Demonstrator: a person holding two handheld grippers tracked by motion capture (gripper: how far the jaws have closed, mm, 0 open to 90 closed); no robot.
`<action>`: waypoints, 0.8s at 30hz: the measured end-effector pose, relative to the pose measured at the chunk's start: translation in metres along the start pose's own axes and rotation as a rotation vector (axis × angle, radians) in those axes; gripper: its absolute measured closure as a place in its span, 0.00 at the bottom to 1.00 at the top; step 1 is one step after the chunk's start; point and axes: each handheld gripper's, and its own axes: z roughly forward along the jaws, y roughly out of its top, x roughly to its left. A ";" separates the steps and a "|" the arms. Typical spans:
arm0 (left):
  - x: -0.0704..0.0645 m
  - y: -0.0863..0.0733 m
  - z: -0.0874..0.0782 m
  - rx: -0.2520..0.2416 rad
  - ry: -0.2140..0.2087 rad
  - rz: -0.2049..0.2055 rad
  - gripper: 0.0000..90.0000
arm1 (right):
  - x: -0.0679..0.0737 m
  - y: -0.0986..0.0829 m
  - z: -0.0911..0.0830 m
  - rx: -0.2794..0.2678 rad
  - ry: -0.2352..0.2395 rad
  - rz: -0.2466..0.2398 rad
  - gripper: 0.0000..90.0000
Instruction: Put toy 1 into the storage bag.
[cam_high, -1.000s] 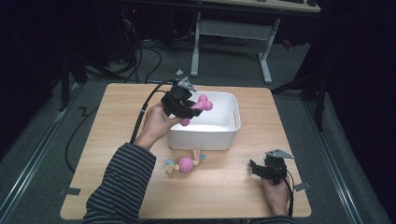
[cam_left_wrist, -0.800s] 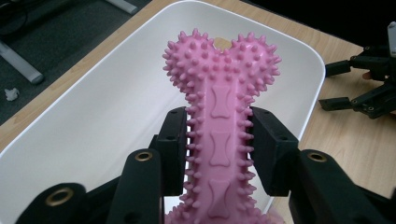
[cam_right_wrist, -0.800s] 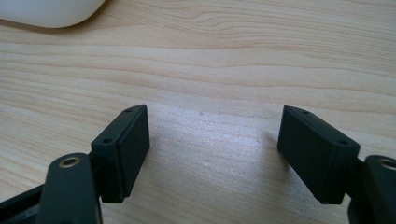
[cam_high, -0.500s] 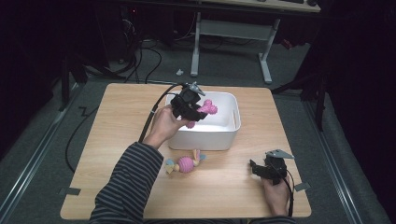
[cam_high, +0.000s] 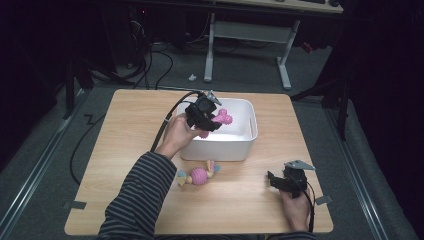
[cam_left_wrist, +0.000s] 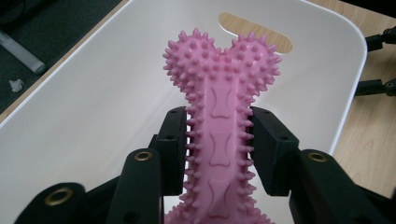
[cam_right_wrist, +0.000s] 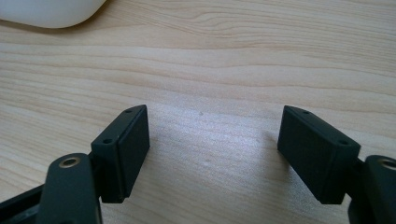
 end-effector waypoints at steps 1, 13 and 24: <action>0.000 0.000 0.001 0.005 0.004 0.005 0.66 | 0.000 0.000 0.000 0.001 0.001 0.000 0.28; -0.002 -0.004 0.010 0.031 -0.004 0.013 0.66 | 0.000 0.000 0.000 0.002 0.001 0.000 0.28; -0.003 -0.006 0.014 0.047 0.000 0.010 0.65 | 0.000 0.000 0.000 0.002 0.000 0.000 0.28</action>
